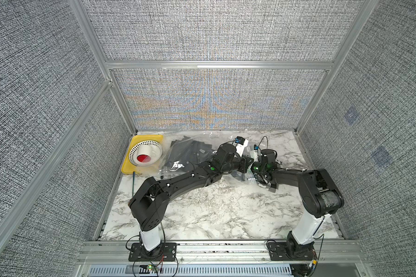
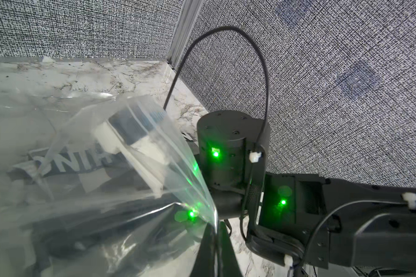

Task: Place the folded shirt into the vacuum bag
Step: Place the shirt in the vacuum bag.

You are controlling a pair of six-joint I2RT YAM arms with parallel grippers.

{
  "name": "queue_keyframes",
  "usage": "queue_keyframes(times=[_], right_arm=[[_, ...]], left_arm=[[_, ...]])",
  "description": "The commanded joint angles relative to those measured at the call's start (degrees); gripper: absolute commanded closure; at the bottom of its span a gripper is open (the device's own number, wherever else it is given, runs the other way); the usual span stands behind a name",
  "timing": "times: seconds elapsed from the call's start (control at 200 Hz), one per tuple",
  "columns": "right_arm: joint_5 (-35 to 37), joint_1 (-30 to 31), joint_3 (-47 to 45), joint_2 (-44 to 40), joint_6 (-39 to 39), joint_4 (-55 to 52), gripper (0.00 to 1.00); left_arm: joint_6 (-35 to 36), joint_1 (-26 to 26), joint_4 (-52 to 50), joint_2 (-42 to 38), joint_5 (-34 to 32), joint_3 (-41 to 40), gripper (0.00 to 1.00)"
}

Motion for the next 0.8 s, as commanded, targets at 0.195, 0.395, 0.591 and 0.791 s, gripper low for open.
queue_keyframes(times=[0.195,0.395,0.591,0.791], right_arm=[[10.1,2.4,5.9,3.3,-2.4,-4.1,0.01],[13.6,4.1,11.9,7.2,-3.2,-7.0,0.01],[19.5,6.5,15.5,11.0,-4.8,-12.7,0.01],[30.6,9.4,19.8,15.0,-5.4,-23.2,0.03]], left_arm=[[0.9,0.2,5.2,-1.4,-0.6,-1.8,1.0],[0.5,0.2,7.0,-2.0,0.0,-3.4,1.0],[0.3,0.2,7.3,-2.0,0.4,-3.8,1.0],[0.2,0.2,7.8,-2.1,0.6,-4.2,1.0]])
